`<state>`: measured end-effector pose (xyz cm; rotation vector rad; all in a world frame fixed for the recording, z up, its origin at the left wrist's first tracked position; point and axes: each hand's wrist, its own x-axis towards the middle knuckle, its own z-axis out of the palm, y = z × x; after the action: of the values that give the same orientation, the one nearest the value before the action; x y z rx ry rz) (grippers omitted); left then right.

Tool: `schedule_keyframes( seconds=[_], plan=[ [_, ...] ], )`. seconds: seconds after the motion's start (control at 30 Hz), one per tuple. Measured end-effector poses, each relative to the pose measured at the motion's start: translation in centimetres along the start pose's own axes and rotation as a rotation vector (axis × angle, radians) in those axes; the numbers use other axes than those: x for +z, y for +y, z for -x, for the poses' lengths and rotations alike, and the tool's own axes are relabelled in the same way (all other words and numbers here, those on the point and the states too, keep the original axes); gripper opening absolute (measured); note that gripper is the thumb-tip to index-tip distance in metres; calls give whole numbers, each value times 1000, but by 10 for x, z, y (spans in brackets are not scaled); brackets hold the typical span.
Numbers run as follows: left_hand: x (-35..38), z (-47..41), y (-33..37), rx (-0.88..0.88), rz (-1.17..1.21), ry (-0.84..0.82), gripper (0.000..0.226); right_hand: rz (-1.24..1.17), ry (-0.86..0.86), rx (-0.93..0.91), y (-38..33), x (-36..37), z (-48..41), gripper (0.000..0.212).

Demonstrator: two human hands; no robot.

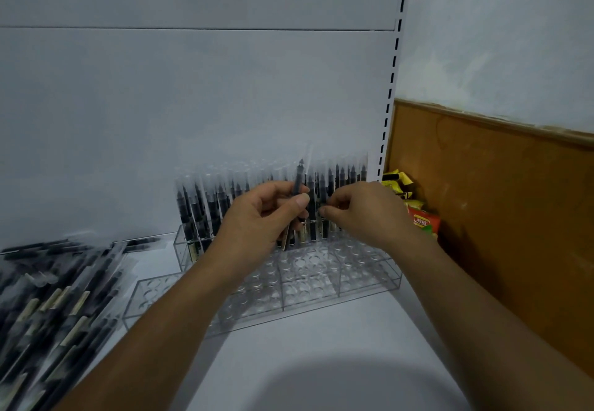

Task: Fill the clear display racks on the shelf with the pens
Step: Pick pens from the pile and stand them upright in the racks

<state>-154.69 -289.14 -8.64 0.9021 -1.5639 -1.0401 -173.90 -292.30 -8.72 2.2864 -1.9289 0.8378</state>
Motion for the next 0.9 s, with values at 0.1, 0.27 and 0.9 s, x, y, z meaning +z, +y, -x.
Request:
schedule_keyframes(
  seconds=[0.1,0.27,0.9],
  plan=[
    [0,0,-1,-7,-14,-1,20,11,-25,11,1,-3,2,30],
    [-1,0,-2,-13,-28,-3,17,-250,120,-7,1,-15,10,34],
    [5,6,-8,55,-789,-276,53,-835,465,64,12,-25,6,10]
  ],
)
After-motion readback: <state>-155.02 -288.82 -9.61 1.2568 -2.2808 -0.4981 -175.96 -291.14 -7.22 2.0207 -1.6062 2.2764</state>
